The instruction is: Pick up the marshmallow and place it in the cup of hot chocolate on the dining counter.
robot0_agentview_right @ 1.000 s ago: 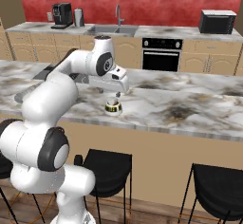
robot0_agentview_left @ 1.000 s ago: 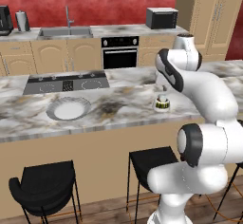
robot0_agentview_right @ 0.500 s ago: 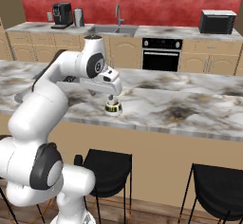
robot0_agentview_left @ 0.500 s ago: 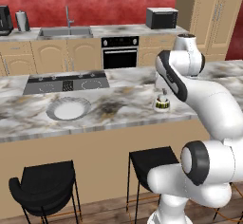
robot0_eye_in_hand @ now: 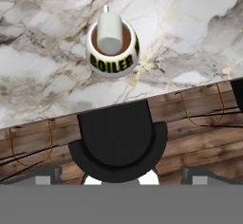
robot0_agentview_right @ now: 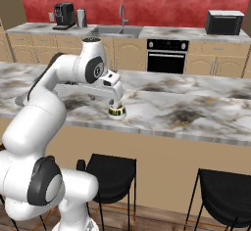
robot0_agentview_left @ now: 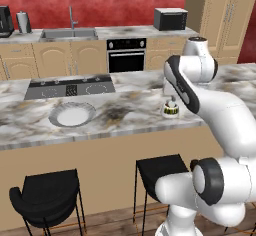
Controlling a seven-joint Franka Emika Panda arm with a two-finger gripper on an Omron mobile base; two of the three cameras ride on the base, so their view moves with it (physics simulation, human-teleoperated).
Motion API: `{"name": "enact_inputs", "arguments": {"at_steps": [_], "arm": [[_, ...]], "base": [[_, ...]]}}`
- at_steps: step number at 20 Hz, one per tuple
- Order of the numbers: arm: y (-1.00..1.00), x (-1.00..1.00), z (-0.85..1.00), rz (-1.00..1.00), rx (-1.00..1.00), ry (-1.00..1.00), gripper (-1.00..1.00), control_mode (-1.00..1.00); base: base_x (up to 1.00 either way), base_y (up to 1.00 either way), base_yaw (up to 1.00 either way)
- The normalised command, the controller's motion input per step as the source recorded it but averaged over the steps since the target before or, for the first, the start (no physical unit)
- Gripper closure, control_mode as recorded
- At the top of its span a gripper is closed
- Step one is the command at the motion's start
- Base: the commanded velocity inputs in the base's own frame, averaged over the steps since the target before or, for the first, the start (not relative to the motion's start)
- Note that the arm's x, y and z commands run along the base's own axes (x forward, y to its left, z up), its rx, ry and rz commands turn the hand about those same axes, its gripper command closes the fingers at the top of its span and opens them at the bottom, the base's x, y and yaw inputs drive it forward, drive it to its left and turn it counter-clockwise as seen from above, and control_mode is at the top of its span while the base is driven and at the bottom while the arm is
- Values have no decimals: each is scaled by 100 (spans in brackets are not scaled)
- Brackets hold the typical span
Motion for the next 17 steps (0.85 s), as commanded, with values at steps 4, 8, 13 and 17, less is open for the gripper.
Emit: {"name": "enact_inputs", "arguments": {"at_steps": [4,8,13,17], "arm": [[-2,-38,0,0,0,-5,-100,-100],[0,-5,-1,0,0,0,-100,-100],[0,0,0,0,0,2,-100,-100],[3,2,0,0,-1,1,-100,-100]], "base": [[0,0,0],[0,0,0],[0,0,0],[0,0,0]]}}
